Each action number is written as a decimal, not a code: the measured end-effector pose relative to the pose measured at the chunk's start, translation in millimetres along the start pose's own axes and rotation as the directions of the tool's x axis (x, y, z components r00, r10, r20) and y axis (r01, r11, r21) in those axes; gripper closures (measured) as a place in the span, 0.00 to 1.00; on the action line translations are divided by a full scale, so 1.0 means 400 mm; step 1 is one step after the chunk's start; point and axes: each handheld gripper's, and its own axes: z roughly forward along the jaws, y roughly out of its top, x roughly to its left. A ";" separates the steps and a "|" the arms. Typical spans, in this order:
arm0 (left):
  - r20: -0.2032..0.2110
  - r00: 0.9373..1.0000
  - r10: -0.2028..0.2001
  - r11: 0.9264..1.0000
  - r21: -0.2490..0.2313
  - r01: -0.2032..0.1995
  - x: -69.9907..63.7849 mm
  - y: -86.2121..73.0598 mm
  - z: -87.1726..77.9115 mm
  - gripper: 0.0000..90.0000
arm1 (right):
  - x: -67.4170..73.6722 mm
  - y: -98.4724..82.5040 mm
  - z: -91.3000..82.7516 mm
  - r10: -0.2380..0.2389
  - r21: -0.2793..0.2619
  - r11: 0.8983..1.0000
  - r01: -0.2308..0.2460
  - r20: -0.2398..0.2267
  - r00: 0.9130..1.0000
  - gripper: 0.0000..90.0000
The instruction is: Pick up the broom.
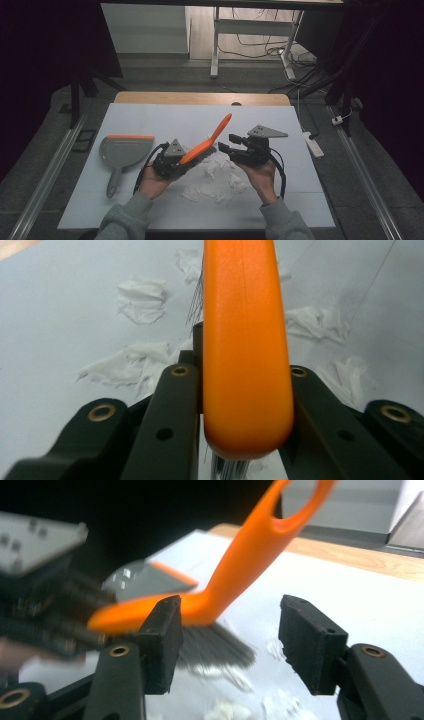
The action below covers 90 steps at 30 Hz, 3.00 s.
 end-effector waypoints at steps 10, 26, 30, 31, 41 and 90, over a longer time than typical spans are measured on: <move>0.019 0.999 0.045 0.996 0.070 -0.046 0.001 0.006 -0.003 0.87 | 0.024 0.015 -0.026 -0.182 0.089 0.978 0.187 -0.061 0.981 0.44; 0.085 0.979 0.183 0.966 0.167 -0.196 -0.043 0.025 0.008 0.87 | 0.093 0.015 -0.004 -0.405 0.228 0.879 0.418 -0.104 0.908 0.42; 0.105 0.970 0.219 0.953 0.192 -0.236 -0.056 0.025 0.016 0.87 | 0.105 0.006 0.013 -0.448 0.283 0.840 0.464 -0.124 0.886 0.41; 0.116 0.967 0.227 0.949 0.197 -0.246 -0.058 0.026 0.017 0.87 | 0.104 0.004 0.016 -0.451 0.296 0.832 0.470 -0.133 0.882 0.41; 0.179 0.942 0.284 0.920 0.226 -0.320 -0.087 0.029 0.032 0.87 | 0.092 -0.037 0.063 -0.438 0.464 0.726 0.508 -0.259 0.861 0.43; -0.138 0.990 -0.024 1.000 -0.020 0.022 0.023 -0.142 -0.134 0.49 | -0.038 -0.023 0.012 -0.335 0.401 0.854 0.330 -0.061 0.940 0.76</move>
